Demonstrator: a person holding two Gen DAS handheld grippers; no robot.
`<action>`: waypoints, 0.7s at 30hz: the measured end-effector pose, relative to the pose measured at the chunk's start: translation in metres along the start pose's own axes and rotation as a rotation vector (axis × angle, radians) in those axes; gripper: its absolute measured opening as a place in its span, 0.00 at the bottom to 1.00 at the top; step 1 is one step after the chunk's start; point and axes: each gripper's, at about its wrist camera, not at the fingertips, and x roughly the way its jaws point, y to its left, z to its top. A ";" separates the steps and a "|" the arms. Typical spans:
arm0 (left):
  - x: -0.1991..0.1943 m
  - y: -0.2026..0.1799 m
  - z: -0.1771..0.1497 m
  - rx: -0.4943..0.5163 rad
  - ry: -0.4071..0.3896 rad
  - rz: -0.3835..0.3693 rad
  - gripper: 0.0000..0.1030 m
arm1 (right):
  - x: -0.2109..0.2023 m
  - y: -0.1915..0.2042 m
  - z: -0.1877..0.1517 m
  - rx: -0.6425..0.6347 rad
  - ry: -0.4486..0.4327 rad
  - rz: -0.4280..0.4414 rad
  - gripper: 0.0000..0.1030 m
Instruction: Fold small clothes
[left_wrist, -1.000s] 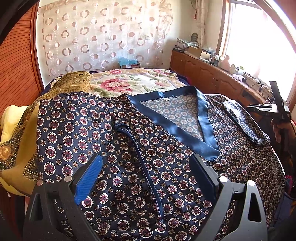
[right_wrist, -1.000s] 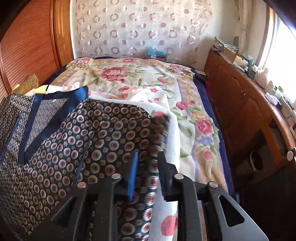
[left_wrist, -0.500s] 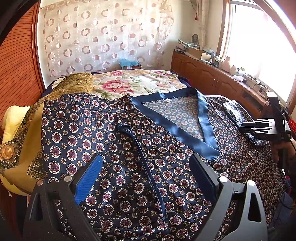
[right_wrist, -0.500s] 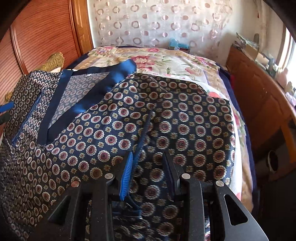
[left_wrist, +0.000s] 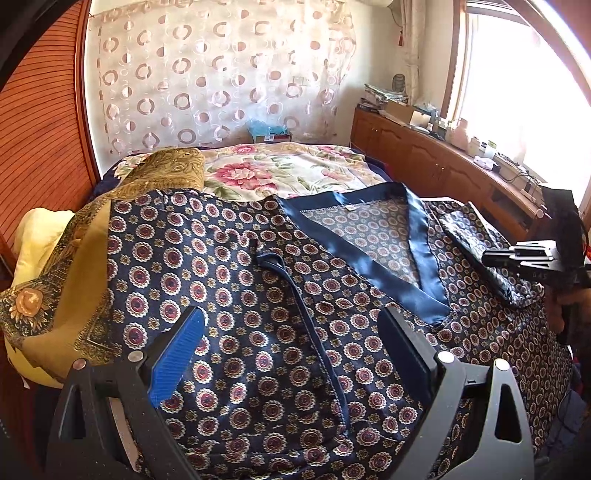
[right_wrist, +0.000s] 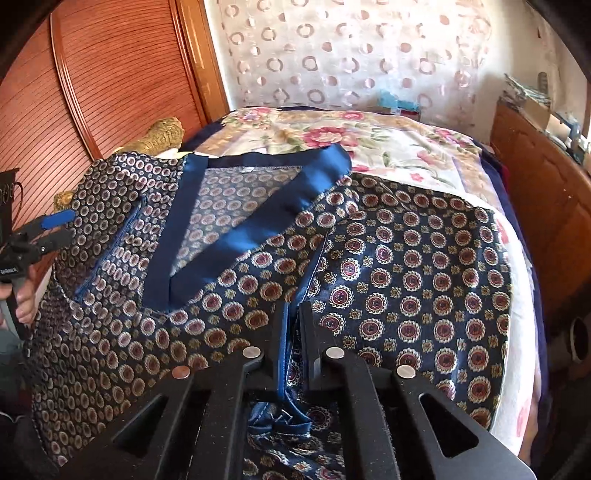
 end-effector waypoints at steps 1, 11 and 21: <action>0.000 0.001 0.001 0.000 -0.001 0.005 0.93 | 0.000 -0.001 0.002 -0.004 -0.002 -0.017 0.15; -0.001 0.040 0.022 -0.023 -0.028 0.094 0.93 | -0.020 -0.062 0.027 0.014 -0.054 -0.244 0.37; 0.008 0.096 0.032 -0.098 -0.012 0.205 0.93 | 0.024 -0.113 0.032 0.092 0.014 -0.280 0.37</action>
